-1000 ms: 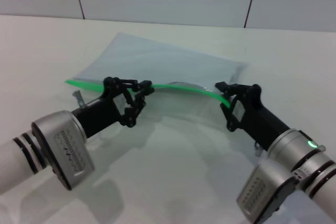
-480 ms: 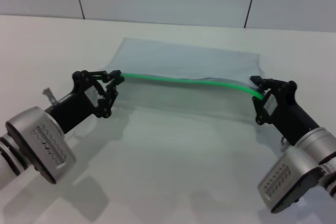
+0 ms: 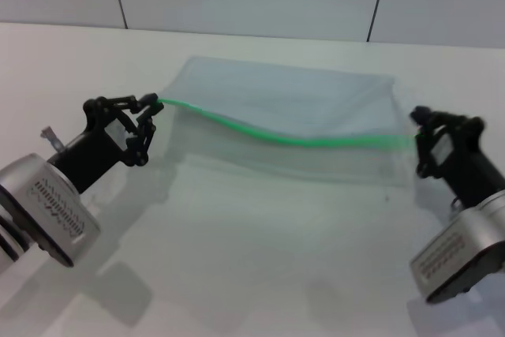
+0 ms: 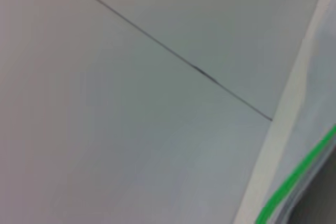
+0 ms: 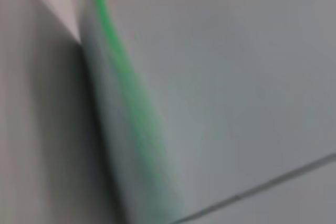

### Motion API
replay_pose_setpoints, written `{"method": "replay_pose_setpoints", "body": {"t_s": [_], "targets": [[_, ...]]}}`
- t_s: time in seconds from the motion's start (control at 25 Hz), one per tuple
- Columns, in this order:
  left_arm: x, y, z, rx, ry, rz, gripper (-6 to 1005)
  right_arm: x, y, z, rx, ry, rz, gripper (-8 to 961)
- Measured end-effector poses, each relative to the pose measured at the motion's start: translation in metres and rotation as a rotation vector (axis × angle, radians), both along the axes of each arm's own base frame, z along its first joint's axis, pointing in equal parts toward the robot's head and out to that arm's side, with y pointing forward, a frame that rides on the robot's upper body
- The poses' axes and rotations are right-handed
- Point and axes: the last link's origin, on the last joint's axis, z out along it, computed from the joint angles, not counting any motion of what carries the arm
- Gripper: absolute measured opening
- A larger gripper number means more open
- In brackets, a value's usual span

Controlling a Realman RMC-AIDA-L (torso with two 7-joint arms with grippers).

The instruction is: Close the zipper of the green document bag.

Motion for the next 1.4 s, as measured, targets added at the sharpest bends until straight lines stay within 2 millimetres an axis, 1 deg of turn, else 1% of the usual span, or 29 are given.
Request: {"method": "replay_pose_setpoints", "body": {"t_s": [0.12, 0.28, 0.4, 0.48, 0.52, 0.68, 0.84, 0.92, 0.96, 1.04, 1.16, 1.4], "targets": [[0.004, 0.005, 0.004, 0.04, -0.035, 0.007, 116, 0.002, 0.004, 0.013, 0.081, 0.062, -0.024, 4], [0.013, 0.007, 0.011, 0.079, -0.132, -0.012, 118, 0.003, 0.011, 0.025, 0.163, 0.143, -0.073, 3], [0.023, 0.004, 0.017, 0.062, -0.259, -0.048, 246, 0.0, 0.012, 0.031, 0.191, 0.245, -0.078, 56], [0.029, 0.003, 0.021, 0.043, -0.344, -0.065, 331, -0.003, 0.012, 0.035, 0.201, 0.35, -0.069, 91], [0.031, 0.003, 0.024, 0.03, -0.404, -0.067, 352, -0.005, 0.011, 0.038, 0.206, 0.409, -0.064, 109], [0.034, 0.005, 0.035, 0.014, -0.585, -0.042, 435, -0.009, 0.008, 0.048, 0.201, 0.686, -0.052, 260], [0.03, 0.004, 0.048, 0.007, -0.783, -0.005, 518, -0.008, 0.009, 0.054, 0.164, 0.957, -0.071, 417], [0.028, 0.003, 0.054, 0.012, -0.867, 0.006, 560, -0.007, 0.01, 0.058, 0.158, 1.05, -0.082, 496], [0.027, 0.002, 0.056, 0.014, -0.899, 0.009, 628, -0.007, 0.011, 0.059, 0.155, 1.095, -0.086, 536], [0.026, 0.002, 0.059, 0.017, -0.93, 0.012, 764, -0.007, 0.012, 0.061, 0.148, 1.136, -0.083, 628], [0.026, 0.001, 0.06, 0.017, -0.94, 0.012, 760, -0.009, 0.011, 0.062, 0.143, 1.153, -0.065, 765], [0.026, 0.001, 0.059, 0.016, -0.943, 0.013, 755, -0.014, 0.01, 0.063, 0.149, 1.175, -0.044, 792]]}}
